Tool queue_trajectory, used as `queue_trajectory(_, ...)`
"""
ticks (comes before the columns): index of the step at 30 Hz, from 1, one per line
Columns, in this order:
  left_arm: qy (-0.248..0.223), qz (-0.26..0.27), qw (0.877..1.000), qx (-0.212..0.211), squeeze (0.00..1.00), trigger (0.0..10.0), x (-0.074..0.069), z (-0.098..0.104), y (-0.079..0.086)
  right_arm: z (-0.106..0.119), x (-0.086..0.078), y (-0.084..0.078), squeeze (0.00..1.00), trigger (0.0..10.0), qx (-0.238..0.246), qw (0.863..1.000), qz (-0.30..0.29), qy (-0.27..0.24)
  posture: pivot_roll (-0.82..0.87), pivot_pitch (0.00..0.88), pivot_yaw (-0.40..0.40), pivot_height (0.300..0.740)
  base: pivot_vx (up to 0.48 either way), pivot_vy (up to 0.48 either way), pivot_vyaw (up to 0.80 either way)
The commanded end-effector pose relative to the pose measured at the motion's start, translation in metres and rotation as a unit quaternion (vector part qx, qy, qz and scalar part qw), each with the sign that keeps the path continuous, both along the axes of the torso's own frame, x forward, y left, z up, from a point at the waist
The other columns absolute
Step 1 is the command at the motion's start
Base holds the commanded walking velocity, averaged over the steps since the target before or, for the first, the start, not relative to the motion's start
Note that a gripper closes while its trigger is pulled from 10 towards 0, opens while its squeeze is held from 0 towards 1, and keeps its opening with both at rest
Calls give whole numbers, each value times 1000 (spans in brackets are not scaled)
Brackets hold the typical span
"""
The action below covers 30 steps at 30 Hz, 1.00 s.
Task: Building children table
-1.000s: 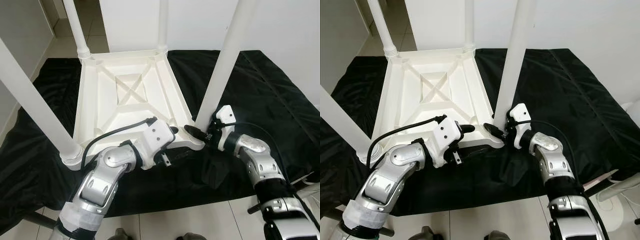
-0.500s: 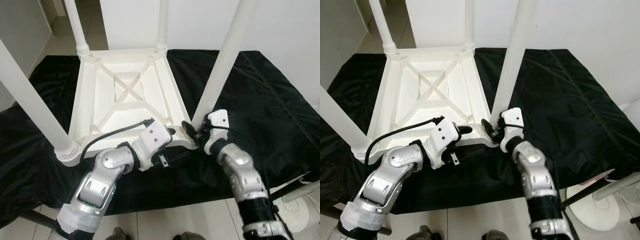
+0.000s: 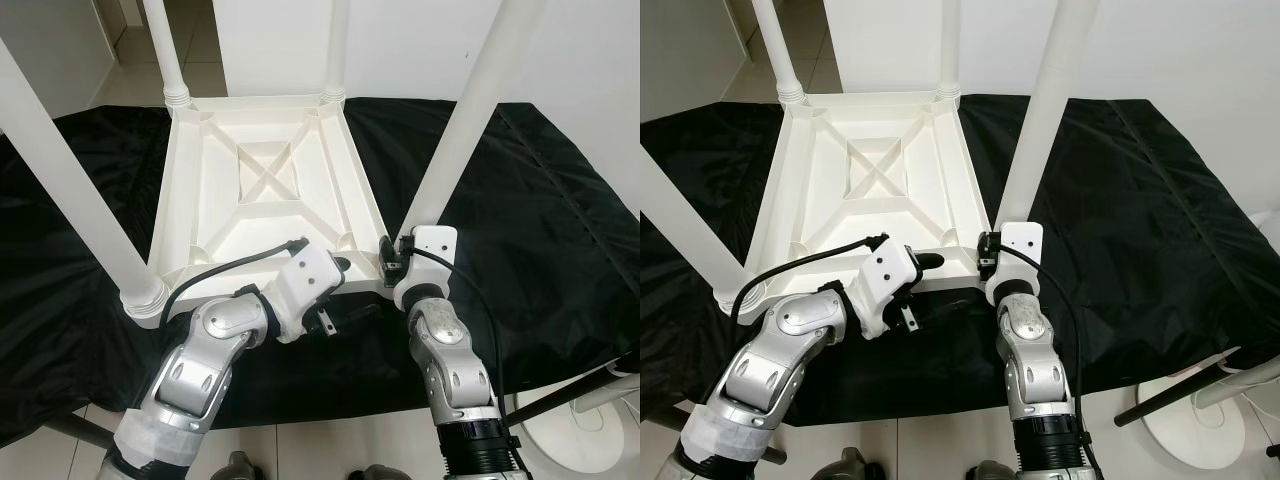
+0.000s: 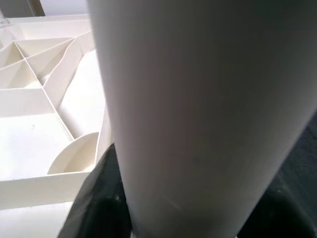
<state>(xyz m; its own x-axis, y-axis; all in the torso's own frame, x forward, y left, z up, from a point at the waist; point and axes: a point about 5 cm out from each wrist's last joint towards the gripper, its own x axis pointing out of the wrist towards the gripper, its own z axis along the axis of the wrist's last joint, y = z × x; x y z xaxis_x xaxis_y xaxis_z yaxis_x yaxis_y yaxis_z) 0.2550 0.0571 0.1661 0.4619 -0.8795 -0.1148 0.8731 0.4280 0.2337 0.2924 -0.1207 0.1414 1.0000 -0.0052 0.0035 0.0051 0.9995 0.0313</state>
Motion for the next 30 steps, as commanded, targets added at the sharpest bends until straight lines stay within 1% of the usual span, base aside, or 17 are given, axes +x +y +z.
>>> queue_trajectory(1,-6,26,1000,-4,0,10000,3,1,1,7,-4,9,1000,10000,51,999,13,-10,-103,0,8,740,0,0,0)
queue_trajectory(4,-7,26,1000,-5,0,10000,4,1,0,9,-3,9,1000,10000,55,998,29,-17,-102,0,7,740,0,0,0)
queue_trajectory(6,-9,23,1000,-4,0,10000,3,2,0,9,-2,7,1000,10000,30,997,67,-28,-102,0,5,740,0,0,0)
queue_trajectory(8,-9,23,1000,-4,0,10000,3,2,0,9,-2,7,1000,10000,30,997,67,-28,-102,0,5,740,0,0,0)
queue_trajectory(9,-8,22,1000,-3,0,10000,3,1,0,8,-3,4,1000,10000,23,995,94,-30,-102,0,6,740,0,0,0)
queue_trajectory(10,-8,22,1000,-3,0,10000,3,1,0,8,-3,4,1000,10000,23,995,94,-30,-102,0,6,740,0,0,0)
queue_trajectory(11,-7,19,1000,-4,0,10000,3,1,1,5,-6,-5,1000,10000,9,990,134,-34,-104,0,4,740,0,0,0)
queue_trajectory(12,-7,19,1000,-4,0,10000,3,1,1,5,-6,-5,1000,10000,9,990,134,-34,-104,0,4,740,0,0,0)
queue_trajectory(13,-7,16,1000,-5,0,10000,3,2,2,3,-9,-14,0,10000,-15,985,170,-37,-105,0,5,740,0,0,0)
queue_trajectory(15,-5,10,1000,-9,0,10000,4,3,3,1,-13,-30,0,10000,-44,973,226,-35,-105,0,5,740,0,0,0)
queue_trajectory(17,-4,6,1000,-9,0,10000,4,4,2,0,-13,-38,0,10000,-50,969,239,-32,-116,0,9,740,0,0,0)
queue_trajectory(18,-4,6,1000,-9,0,10000,4,4,2,0,-13,-38,0,10000,-50,969,239,-32,-116,0,9,740,0,0,0)
queue_trajectory(20,-6,4,1000,-9,0,10000,5,5,1,-1,-12,-50,0,10000,-50,961,272,-24,-117,0,12,740,0,0,0)
queue_trajectory(24,-8,2,1000,-8,0,10000,5,6,1,0,-11,-57,0,10000,-58,953,296,-18,-119,0,17,740,0,0,0)
queue_trajectory(26,-9,-1,1000,-5,0,10000,5,6,1,0,-3,-62,0,10000,-76,948,310,-11,-119,0,20,740,0,0,0)
queue_trajectory(27,-9,-1,1000,-5,0,10000,5,6,1,0,-3,-62,0,10000,-76,948,310,-11,-119,0,20,740,0,0,0)
queue_trajectory(30,-8,-5,1000,-6,0,10000,6,8,0,0,7,-61,0,10000,-88,934,346,-6,-115,0,26,740,0,0,0)
